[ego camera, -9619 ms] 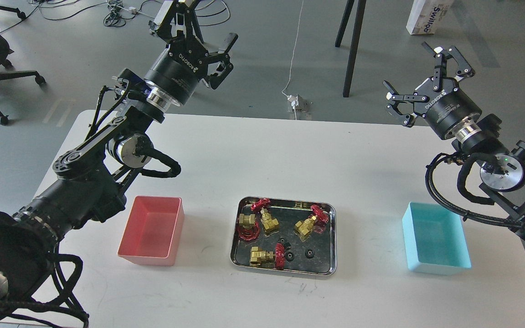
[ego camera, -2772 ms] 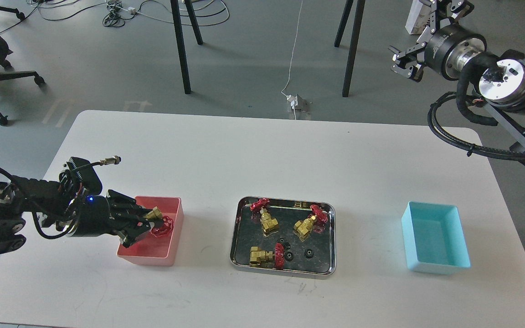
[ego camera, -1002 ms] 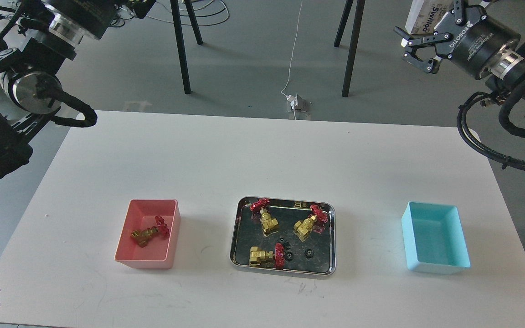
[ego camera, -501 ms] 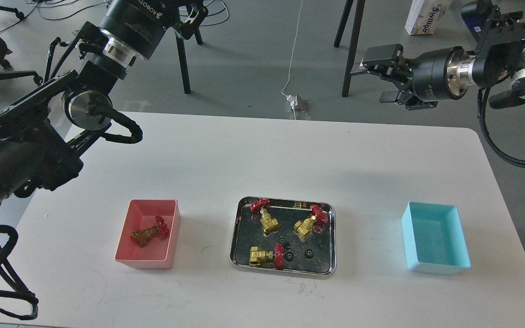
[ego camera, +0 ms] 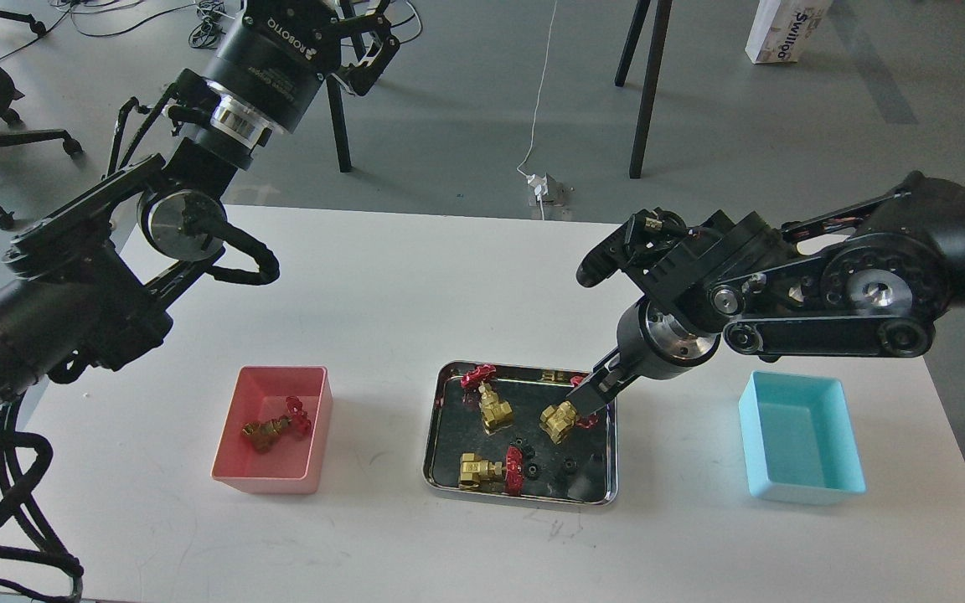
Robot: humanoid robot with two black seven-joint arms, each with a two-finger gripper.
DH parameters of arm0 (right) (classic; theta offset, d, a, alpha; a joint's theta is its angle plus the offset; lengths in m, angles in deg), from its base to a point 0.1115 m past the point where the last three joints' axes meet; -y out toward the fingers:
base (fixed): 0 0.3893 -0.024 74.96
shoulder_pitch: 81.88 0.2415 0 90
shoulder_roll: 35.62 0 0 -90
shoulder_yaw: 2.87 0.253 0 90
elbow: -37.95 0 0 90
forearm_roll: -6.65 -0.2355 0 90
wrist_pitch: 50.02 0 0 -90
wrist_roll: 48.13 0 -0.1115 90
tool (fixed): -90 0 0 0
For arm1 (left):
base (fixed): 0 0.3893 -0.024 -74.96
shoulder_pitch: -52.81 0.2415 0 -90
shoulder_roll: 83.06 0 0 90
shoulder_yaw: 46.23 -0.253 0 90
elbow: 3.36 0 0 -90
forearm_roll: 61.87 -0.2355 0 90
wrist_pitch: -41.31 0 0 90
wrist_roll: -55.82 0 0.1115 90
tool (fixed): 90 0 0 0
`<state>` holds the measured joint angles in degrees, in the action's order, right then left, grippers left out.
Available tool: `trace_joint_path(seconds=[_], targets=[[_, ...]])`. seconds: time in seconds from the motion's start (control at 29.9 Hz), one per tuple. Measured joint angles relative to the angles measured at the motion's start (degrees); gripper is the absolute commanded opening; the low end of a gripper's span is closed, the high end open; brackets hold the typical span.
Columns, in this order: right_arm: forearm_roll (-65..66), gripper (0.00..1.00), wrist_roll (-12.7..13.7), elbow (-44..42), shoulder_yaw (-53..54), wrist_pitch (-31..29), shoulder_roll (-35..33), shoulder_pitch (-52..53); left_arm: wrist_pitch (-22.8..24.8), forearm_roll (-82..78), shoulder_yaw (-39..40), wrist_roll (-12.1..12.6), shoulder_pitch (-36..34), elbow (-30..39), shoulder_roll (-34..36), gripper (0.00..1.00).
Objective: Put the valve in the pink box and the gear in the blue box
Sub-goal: 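Move the right gripper down over the tray toward a dark gear, then grasp the small dark gear in the tray with the right gripper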
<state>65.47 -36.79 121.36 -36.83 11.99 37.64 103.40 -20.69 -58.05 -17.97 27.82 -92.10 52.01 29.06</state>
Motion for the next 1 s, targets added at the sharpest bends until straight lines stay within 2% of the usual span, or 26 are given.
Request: trace_joint_path(seconds=[0.33,0.5,0.73,1.0], targets=[[0.84,0.67,0.12,-0.68,-6.86,0.0,8.68,-2.77,0.0,-0.04,0.08,0.0,2.23,0.0,-0.23,0.96],[0.71,0.62,0.12,-2.74,-7.51,0.0,9.83,-4.7,0.0,-0.03,0.31,0.0,2.83,0.0,-0.25,0.96],[0.53,0.62,0.08,-7.91,-7.53,0.0,12.77,-8.0,0.0,-0.04,0.64,0.0,3.59,-0.01,-0.63,0.97],[0.18,0.62,0.0,-9.64,-7.44,-0.01,15.05,-9.64,0.0,-0.04,0.68,0.0,4.16,-0.07,-0.83,0.97]])
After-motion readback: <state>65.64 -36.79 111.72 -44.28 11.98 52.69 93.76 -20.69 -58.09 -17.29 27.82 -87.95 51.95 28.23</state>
